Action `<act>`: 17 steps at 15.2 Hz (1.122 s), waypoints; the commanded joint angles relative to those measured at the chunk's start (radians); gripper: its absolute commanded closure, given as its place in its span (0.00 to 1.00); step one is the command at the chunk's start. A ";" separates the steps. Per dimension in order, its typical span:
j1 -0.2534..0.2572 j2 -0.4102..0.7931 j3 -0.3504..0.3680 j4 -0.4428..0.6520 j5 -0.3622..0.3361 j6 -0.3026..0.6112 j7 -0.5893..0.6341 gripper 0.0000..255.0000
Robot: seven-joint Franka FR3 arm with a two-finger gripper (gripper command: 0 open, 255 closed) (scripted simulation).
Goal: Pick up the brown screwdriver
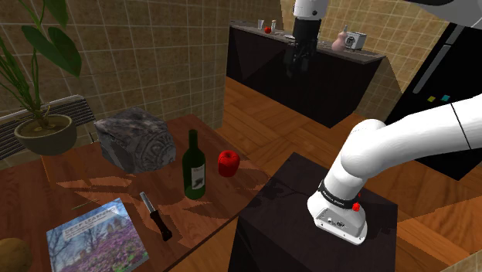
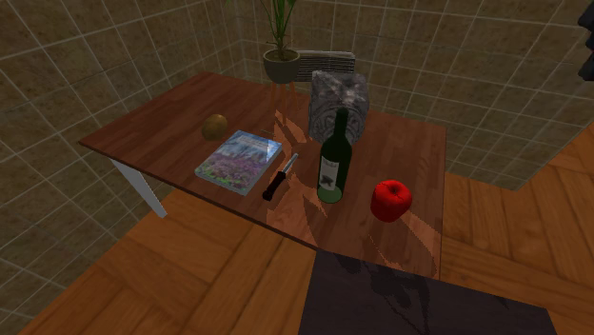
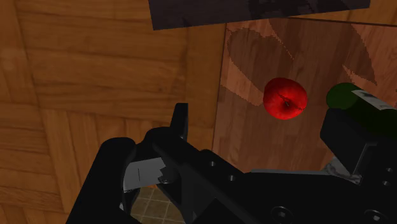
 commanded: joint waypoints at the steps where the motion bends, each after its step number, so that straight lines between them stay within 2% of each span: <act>1: 0.000 0.000 0.000 0.000 0.000 0.000 0.000 0.00; 9: 0.053 0.067 0.092 -0.151 0.078 0.224 0.104 0.00; 17: 0.106 0.220 0.191 -0.226 0.138 0.465 0.201 0.00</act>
